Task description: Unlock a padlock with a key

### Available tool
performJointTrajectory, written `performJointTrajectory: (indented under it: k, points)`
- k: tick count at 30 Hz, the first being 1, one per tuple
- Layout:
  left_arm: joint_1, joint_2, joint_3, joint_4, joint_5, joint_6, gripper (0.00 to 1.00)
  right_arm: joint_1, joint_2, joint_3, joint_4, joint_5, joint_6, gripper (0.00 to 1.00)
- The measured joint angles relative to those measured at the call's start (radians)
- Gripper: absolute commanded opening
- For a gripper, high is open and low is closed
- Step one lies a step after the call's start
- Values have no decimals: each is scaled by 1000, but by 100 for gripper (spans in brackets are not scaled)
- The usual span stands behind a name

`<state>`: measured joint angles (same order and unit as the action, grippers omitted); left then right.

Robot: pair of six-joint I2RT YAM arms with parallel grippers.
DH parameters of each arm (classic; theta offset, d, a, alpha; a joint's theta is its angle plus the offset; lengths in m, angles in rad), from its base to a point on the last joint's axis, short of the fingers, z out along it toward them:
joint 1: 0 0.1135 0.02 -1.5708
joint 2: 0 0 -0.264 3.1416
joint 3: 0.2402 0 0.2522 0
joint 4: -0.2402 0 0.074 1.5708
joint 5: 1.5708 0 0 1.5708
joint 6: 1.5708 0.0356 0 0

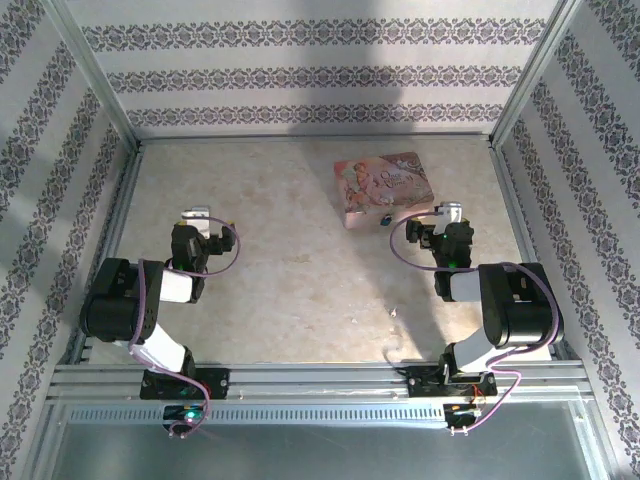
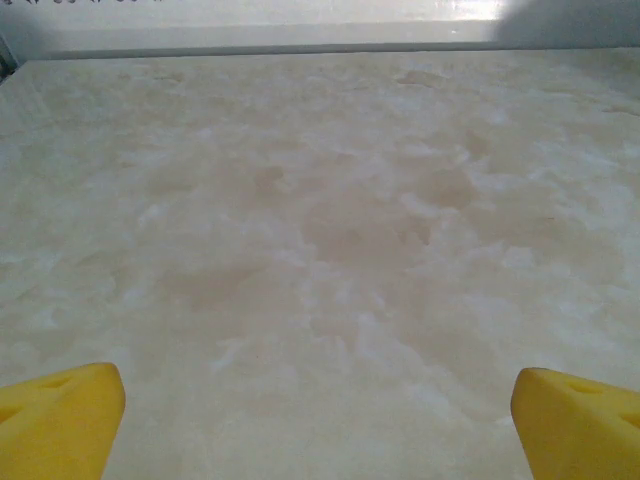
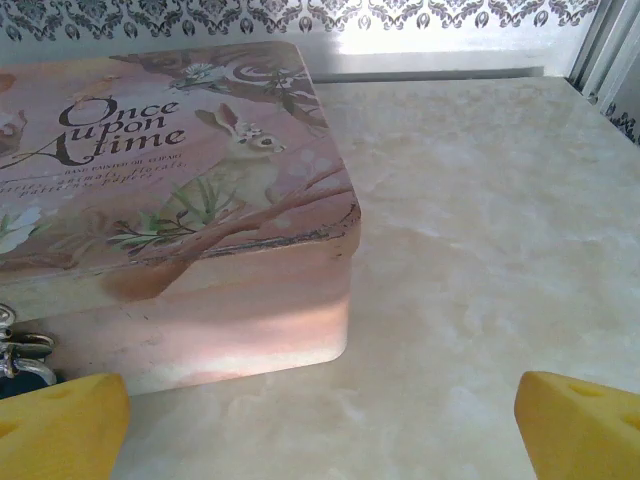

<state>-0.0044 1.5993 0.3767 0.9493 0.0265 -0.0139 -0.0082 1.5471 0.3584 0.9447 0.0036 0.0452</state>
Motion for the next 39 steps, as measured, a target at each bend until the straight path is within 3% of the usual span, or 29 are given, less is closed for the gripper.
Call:
performJointTrajectory:
  k: [20,26,33,39]
  points:
    - [0,-2,-8,11,16,8,99,0,0,0,0,0,0,98]
    - [0,-142,-39,-46,27,10,99,0,-35,0,-29,15,4,99]
    - [0,-425,18,-211,27,-53,99,-1,-278,22,-231,42,39,98]
    - [0,-518,210,-502,82,-198,99,-2,-451,121,-557,35,139,99]
